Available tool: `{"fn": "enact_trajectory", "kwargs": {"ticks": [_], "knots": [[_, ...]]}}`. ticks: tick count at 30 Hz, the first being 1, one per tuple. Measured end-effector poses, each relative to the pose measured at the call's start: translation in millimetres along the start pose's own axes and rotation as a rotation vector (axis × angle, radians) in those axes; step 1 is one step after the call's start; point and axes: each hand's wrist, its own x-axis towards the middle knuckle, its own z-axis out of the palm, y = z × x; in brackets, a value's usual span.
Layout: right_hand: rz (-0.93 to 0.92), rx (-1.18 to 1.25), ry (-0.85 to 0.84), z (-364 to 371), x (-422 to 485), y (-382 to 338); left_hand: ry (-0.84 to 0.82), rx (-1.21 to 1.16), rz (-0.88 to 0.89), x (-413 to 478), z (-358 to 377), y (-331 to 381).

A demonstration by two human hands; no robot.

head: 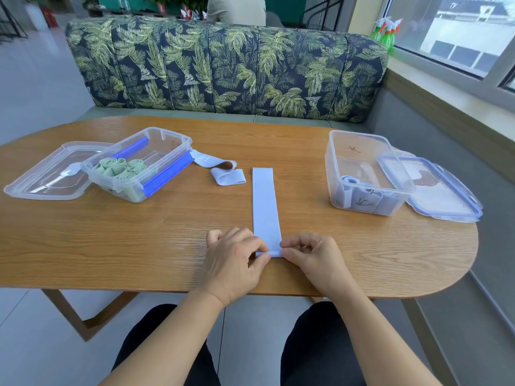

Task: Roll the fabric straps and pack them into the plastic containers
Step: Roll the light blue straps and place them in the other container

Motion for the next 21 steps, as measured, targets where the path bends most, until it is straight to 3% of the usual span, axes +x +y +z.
{"fn": "enact_trajectory", "kwargs": {"ticks": [8,13,21], "knots": [[0.003,-0.169,-0.011,-0.3,2.3,-3.9,0.070,0.044,0.044,-1.4,1.0,2.3],[0.023,-0.236,-0.044,-1.7,7.3,-6.9,0.025,0.014,0.086,0.5,2.4,1.2],[-0.019,0.074,0.112,0.5,4.5,2.4,-0.017,-0.086,-0.014,5.9,5.9,-4.5]]}}
